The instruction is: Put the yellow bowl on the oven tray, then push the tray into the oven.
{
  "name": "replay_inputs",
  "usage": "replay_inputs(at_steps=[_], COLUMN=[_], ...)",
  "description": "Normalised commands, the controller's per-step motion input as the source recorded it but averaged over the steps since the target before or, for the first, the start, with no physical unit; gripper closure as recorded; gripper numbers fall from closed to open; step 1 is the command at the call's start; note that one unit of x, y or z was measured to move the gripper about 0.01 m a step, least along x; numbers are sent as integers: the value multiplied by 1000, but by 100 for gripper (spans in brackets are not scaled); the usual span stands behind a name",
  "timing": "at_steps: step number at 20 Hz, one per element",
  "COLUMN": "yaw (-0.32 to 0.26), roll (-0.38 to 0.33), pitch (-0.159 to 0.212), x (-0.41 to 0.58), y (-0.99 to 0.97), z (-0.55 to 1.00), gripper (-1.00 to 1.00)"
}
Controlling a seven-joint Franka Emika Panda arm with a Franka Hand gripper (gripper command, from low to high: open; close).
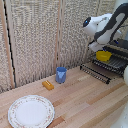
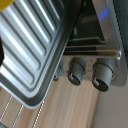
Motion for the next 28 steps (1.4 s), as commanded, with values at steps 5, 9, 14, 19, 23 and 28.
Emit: replay_inputs(at_steps=[5,9,14,19,23,28], yaw=[236,219,233,252,217,192], roll=[-94,-91,-177,-256,-276,-242], pitch=[116,100,143,179,198,190], x=[267,344,138,-28,-5,59], y=[311,381,153,0,0,66], z=[-15,-7,-131,-291,-289,-219], gripper=[-100,-100,-100,-100,-100,-100])
